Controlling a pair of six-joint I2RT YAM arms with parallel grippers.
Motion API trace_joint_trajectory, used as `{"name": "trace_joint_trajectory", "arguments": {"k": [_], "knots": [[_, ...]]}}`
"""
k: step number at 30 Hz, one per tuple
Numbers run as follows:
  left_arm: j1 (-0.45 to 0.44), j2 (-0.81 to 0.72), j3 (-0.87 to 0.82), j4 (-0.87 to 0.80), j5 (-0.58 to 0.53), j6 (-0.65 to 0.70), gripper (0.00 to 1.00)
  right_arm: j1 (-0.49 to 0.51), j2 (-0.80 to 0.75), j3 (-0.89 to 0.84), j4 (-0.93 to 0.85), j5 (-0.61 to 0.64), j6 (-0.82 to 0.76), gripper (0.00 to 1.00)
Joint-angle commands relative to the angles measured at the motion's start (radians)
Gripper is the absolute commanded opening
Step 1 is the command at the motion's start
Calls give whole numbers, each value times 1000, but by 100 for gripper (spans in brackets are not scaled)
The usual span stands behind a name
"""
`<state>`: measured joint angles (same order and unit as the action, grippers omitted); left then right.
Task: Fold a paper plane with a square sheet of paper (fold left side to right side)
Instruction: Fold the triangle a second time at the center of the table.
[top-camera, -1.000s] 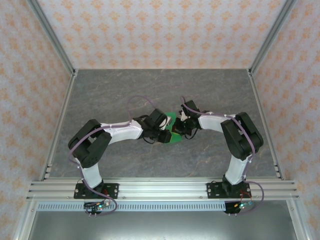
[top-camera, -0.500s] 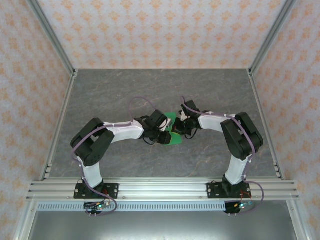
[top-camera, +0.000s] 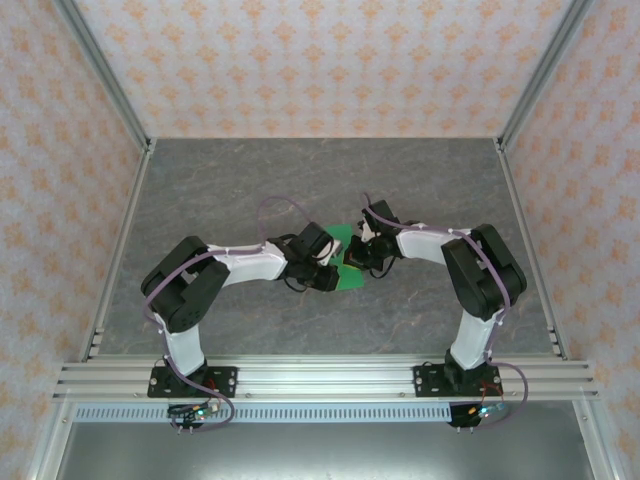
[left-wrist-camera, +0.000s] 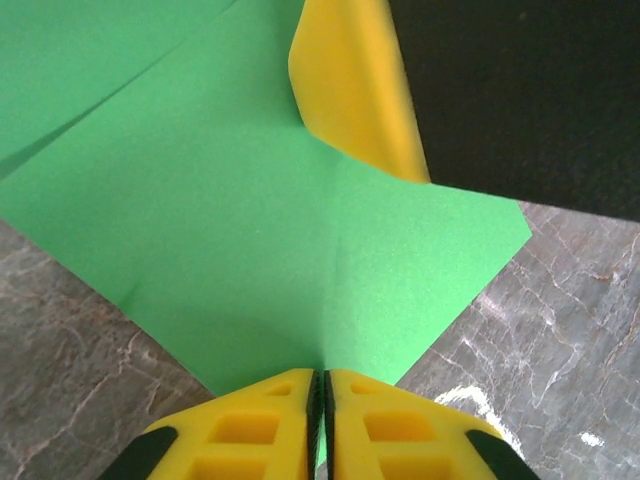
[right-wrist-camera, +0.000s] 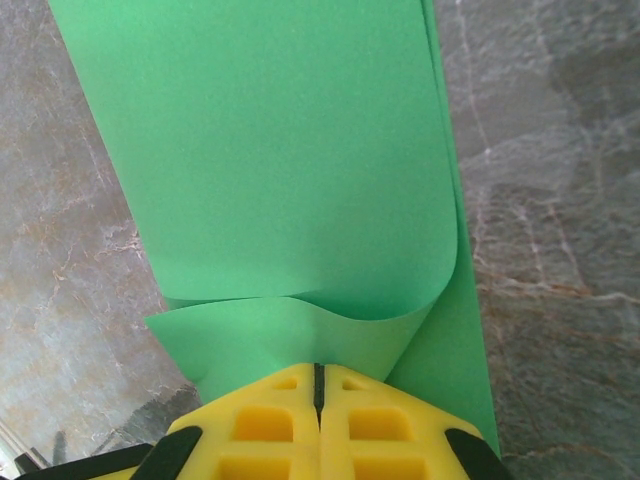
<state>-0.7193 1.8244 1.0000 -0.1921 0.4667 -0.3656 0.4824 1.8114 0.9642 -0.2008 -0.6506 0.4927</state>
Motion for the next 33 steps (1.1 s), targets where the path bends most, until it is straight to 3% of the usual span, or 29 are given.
{"name": "trace_joint_trajectory", "arguments": {"k": [1, 12, 22, 33], "knots": [[3, 9, -42, -62, -20, 16, 11, 2, 19, -14, -48, 46, -17, 6], [2, 21, -62, -51, -17, 21, 2, 20, -114, -68, 49, -6, -23, 4], [3, 18, -63, -52, -22, 20, 2, 64, -45, -68, 112, -14, 11, 4], [2, 18, -72, -51, -36, 17, 2, 57, -13, -57, 59, 113, -100, 4]]}}
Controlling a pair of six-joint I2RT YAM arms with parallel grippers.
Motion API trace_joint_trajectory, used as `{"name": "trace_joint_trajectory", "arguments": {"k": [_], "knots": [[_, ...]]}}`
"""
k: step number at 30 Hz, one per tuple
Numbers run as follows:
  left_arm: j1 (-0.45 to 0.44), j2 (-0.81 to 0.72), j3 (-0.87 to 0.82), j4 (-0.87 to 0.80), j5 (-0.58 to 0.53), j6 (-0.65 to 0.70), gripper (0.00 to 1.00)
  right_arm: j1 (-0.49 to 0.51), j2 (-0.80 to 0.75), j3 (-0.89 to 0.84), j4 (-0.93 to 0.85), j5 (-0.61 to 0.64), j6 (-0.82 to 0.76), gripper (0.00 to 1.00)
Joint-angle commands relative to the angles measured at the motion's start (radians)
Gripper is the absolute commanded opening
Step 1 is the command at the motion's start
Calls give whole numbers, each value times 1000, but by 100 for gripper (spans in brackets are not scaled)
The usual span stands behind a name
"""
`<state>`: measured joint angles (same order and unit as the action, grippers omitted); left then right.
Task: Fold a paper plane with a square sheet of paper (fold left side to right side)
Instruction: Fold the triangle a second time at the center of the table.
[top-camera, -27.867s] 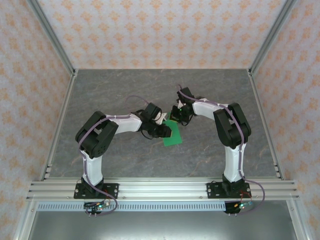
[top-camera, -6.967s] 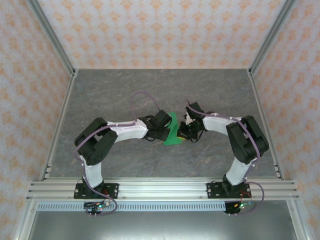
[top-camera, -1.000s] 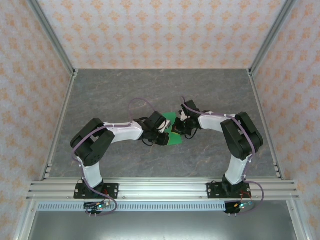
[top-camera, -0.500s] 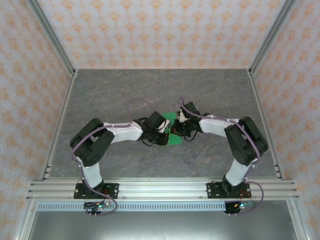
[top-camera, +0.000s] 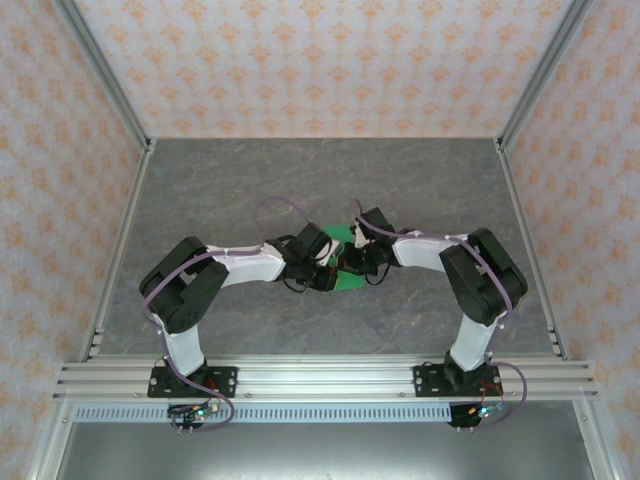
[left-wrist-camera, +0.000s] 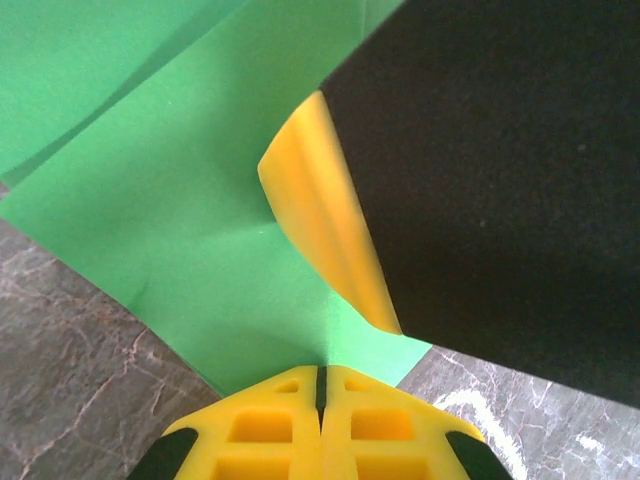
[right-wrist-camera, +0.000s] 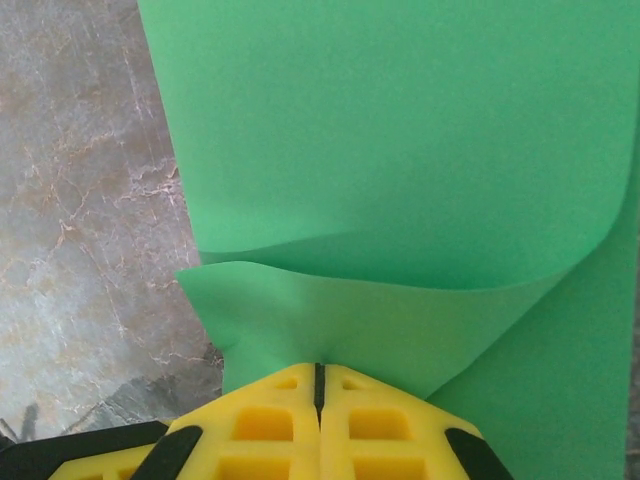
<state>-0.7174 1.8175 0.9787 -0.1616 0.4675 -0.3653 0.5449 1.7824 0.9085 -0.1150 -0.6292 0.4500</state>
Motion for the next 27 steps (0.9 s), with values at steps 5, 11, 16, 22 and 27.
{"name": "trace_joint_trajectory", "arguments": {"k": [5, 11, 16, 22, 27], "knots": [[1, 32, -58, -75, -38, 19, 2, -42, 16, -23, 13, 94, -84, 5], [0, 39, -67, -67, -38, 16, 1, -87, 12, -18, 38, 91, -112, 5], [0, 37, -69, -65, -41, 17, 1, -133, 25, 8, 19, 99, -138, 5], [0, 29, -70, -61, -41, 15, 2, -193, 19, 33, 8, 85, -154, 5], [0, 22, -60, -64, -45, 14, 2, -187, -112, 11, 2, 82, -150, 5]]}}
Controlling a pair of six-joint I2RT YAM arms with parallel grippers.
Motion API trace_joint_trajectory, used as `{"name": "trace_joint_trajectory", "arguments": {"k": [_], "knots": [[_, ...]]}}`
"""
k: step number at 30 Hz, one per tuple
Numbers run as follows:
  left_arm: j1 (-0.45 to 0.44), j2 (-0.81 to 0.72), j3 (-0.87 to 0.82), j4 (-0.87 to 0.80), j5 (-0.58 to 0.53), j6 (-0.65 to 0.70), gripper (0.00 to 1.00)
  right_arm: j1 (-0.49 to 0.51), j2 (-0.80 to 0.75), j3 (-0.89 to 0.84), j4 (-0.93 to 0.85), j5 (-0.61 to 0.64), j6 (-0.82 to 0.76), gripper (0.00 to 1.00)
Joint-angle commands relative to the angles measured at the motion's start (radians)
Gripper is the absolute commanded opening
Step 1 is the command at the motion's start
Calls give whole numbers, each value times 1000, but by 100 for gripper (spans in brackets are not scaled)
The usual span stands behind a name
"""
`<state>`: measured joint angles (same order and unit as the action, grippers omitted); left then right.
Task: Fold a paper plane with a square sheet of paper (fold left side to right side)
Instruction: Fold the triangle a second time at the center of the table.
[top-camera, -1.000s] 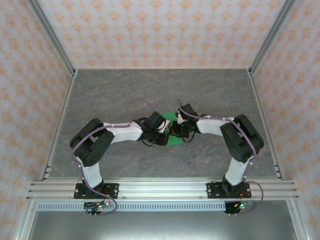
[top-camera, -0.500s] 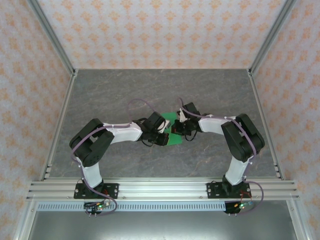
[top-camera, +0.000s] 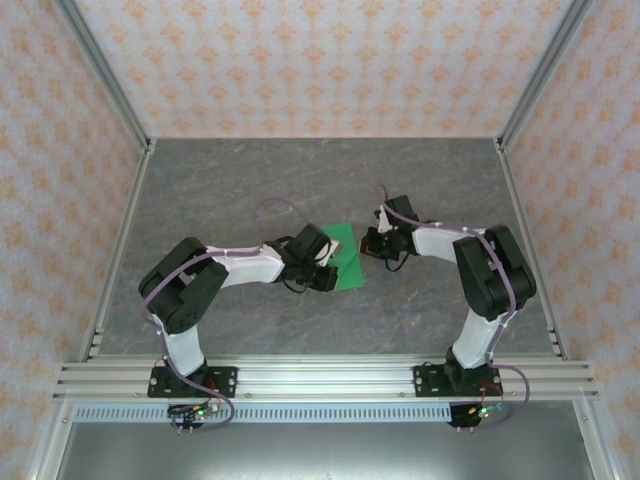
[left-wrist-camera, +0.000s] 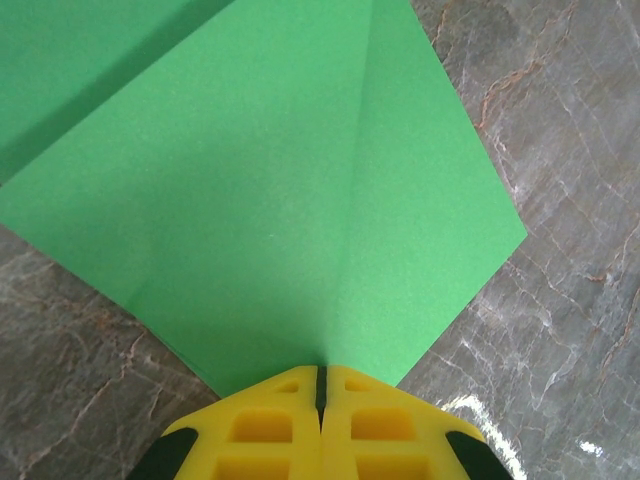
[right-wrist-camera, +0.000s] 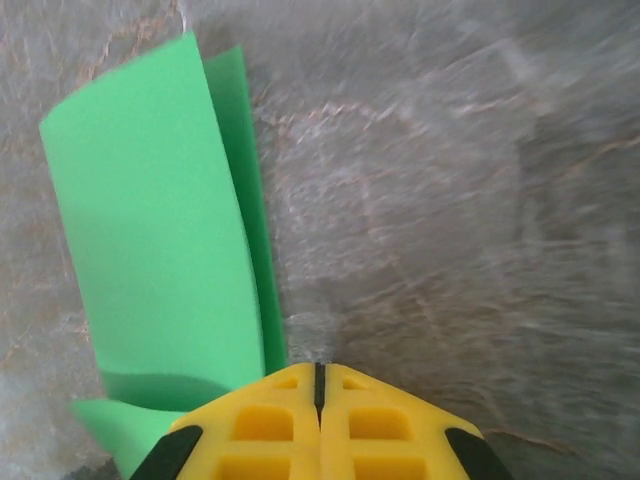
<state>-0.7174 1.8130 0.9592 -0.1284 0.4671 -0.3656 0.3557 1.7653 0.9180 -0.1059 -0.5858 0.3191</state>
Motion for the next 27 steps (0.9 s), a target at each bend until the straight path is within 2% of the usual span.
{"name": "trace_joint_trajectory", "arguments": {"k": [1, 6, 13, 22, 27], "knots": [[0, 25, -38, -97, -46, 14, 2, 7, -116, -5, -12, 25, -15, 5], [1, 12, -32, -97, -53, 13, 2, 80, -133, -58, 55, -54, 84, 5], [0, 7, -32, -99, -56, 17, 1, 130, 7, -93, 280, -115, 237, 5], [1, -59, -1, -116, -54, 4, 3, 129, 53, -39, 57, -25, 158, 5], [8, -83, 51, -83, 37, -20, 4, 130, 68, -33, -11, 5, 140, 5]]}}
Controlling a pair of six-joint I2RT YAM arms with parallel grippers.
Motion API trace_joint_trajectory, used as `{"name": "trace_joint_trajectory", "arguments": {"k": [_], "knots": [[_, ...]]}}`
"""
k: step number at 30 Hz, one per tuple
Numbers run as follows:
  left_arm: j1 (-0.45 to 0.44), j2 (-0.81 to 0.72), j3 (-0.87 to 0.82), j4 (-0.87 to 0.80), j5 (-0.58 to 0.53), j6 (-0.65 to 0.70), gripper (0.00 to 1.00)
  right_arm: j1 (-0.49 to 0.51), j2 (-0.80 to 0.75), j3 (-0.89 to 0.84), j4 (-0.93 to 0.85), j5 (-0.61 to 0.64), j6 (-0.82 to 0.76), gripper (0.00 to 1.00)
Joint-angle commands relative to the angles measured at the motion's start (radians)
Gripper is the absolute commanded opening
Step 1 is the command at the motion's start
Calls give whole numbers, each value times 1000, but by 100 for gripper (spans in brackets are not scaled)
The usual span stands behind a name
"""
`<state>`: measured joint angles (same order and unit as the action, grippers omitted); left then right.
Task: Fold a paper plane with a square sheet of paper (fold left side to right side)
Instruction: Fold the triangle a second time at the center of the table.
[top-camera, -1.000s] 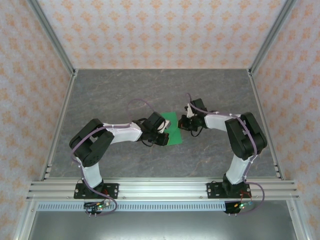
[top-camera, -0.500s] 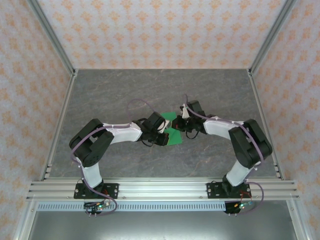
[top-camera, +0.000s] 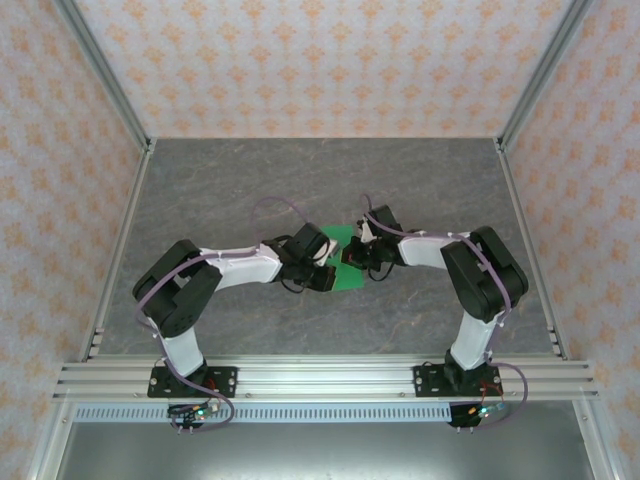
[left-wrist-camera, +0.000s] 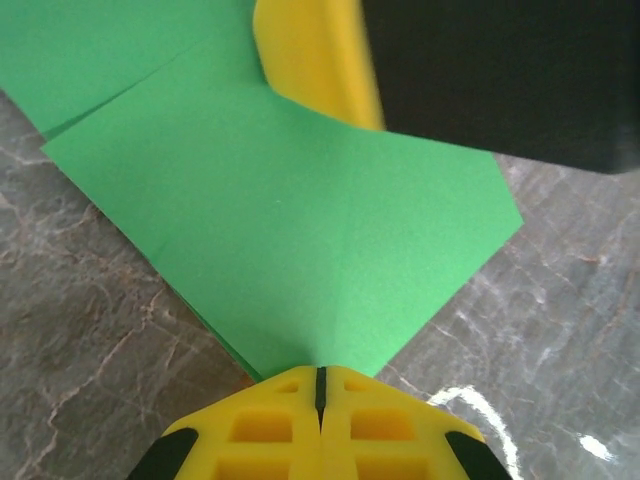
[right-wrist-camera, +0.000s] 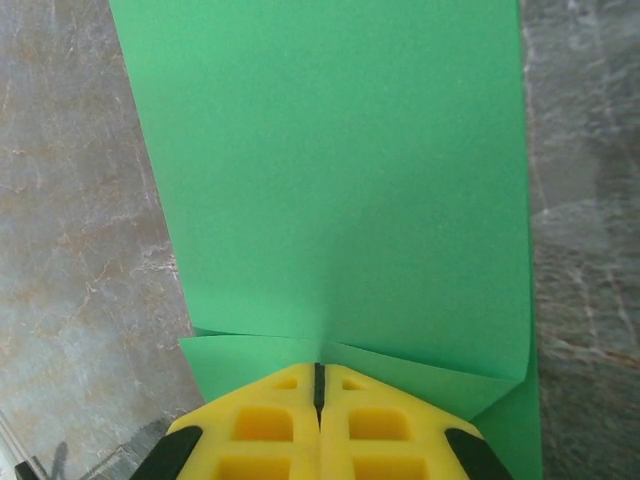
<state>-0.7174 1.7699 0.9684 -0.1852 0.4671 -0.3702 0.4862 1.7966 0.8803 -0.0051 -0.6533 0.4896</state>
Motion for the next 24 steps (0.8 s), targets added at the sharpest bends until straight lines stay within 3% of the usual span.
{"name": "trace_joint_trajectory", "arguments": {"k": [1, 15, 24], "knots": [[7, -32, 53, -24, 53, -17, 4, -1, 39, 5, -110, 67, -27, 5], [31, 114, 104, 77, 109, -45, 3, 0, 51, 11, -108, 49, -24, 5], [34, 127, 102, 48, 90, -27, 2, -1, 49, 13, -122, 55, -30, 5]]}}
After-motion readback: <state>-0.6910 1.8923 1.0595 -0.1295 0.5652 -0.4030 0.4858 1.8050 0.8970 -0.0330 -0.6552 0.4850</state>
